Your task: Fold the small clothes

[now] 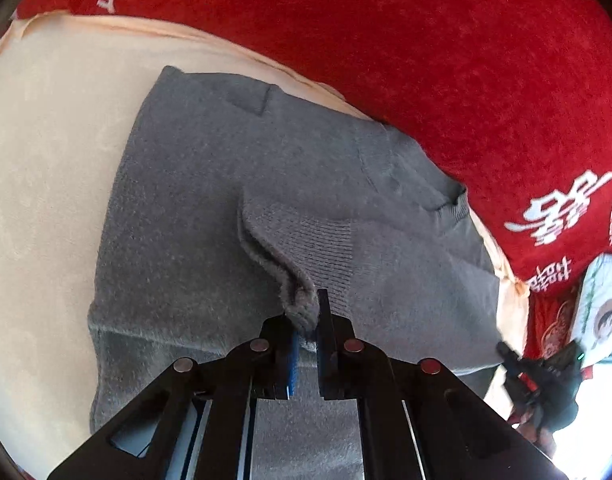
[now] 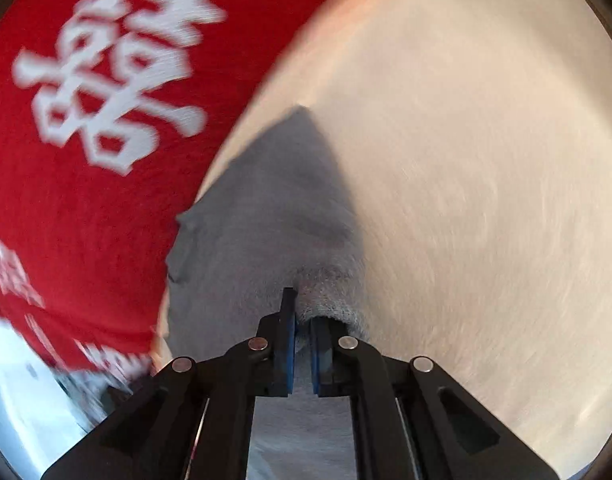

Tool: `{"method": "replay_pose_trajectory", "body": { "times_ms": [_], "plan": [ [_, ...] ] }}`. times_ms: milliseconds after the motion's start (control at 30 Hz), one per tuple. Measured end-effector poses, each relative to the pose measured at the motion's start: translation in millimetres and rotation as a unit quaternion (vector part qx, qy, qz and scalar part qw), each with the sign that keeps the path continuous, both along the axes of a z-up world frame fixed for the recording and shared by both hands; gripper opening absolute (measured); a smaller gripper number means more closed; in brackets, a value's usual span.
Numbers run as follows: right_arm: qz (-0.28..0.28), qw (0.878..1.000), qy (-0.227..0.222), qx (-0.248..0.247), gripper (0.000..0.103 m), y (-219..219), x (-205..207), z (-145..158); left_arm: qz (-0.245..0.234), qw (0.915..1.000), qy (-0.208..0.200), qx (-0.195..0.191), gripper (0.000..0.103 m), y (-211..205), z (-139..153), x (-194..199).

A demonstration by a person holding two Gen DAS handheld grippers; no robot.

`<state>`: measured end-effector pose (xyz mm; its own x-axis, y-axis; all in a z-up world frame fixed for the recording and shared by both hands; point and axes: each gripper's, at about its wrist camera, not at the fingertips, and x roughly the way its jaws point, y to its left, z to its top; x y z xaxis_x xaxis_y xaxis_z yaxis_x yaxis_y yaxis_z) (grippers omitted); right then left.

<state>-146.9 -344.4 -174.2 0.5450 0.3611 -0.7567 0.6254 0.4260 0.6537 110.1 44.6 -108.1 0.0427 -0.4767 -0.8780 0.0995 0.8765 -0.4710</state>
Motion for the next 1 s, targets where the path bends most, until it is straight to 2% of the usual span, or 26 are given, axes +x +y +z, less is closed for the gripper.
{"method": "replay_pose_trajectory", "body": {
  "times_ms": [100, 200, 267, 333, 467, 567, 633, 667, 700, 800, 900, 1000],
  "plan": [
    [0.044, 0.999, 0.021, -0.024, 0.006, 0.5, 3.0, -11.2, -0.011, 0.9998, -0.003, 0.015, 0.008, -2.0, -4.1, -8.3],
    [0.058, 0.998, 0.030, 0.011, 0.008, 3.0, -5.8, -28.5, -0.012, 0.9996, -0.009, 0.022, 0.008, 4.5, -5.4, -13.0],
    [0.066, 0.997, 0.030, 0.023, 0.017, 6.9, -13.8, -27.0, -0.014, 0.9994, -0.015, 0.029, 0.008, 9.2, -3.1, -12.2],
    [0.078, 0.996, 0.034, 0.007, 0.023, 9.2, -23.1, -17.6, -0.020, 0.9991, -0.019, 0.033, 0.008, 11.5, -2.3, -9.8],
    [0.043, 0.999, 0.022, -0.013, 0.026, -2.3, -30.6, -8.0, -0.041, 0.9979, -0.027, 0.042, 0.008, 5.3, 1.8, -10.5],
    [0.016, 0.999, 0.017, 0.027, 0.028, -11.9, -16.9, -26.2, -0.044, 0.9974, -0.030, 0.048, 0.008, -0.5, 2.3, -11.4],
    [0.029, 0.998, 0.032, 0.052, 0.027, -10.0, -4.7, -40.2, -0.039, 0.9976, -0.031, 0.048, 0.008, -1.2, 4.6, -10.7],
    [0.042, 0.998, 0.036, 0.043, 0.025, -7.7, 0.3, -39.6, -0.040, 0.9975, -0.033, 0.048, 0.008, -1.4, 6.0, -10.5],
    [0.068, 0.997, 0.043, 0.007, 0.020, -4.1, 7.7, -33.1, -0.042, 0.9972, -0.038, 0.049, 0.008, -2.6, 8.8, -10.1],
    [0.114, 0.990, 0.059, -0.051, 0.018, 6.2, 17.5, -25.4, -0.060, 0.9932, -0.065, 0.076, 0.008, -6.6, 15.9, -9.3],
    [0.111, 0.990, 0.064, -0.056, 0.019, 9.0, 19.2, -25.0, -0.062, 0.9892, -0.068, 0.114, 0.008, 2.1, 14.2, -11.4],
    [0.104, 0.991, 0.066, -0.058, 0.018, 12.7, 22.2, -25.5, -0.051, 0.9893, -0.063, 0.121, 0.009, 17.1, 14.7, -13.8]
  ]
}}
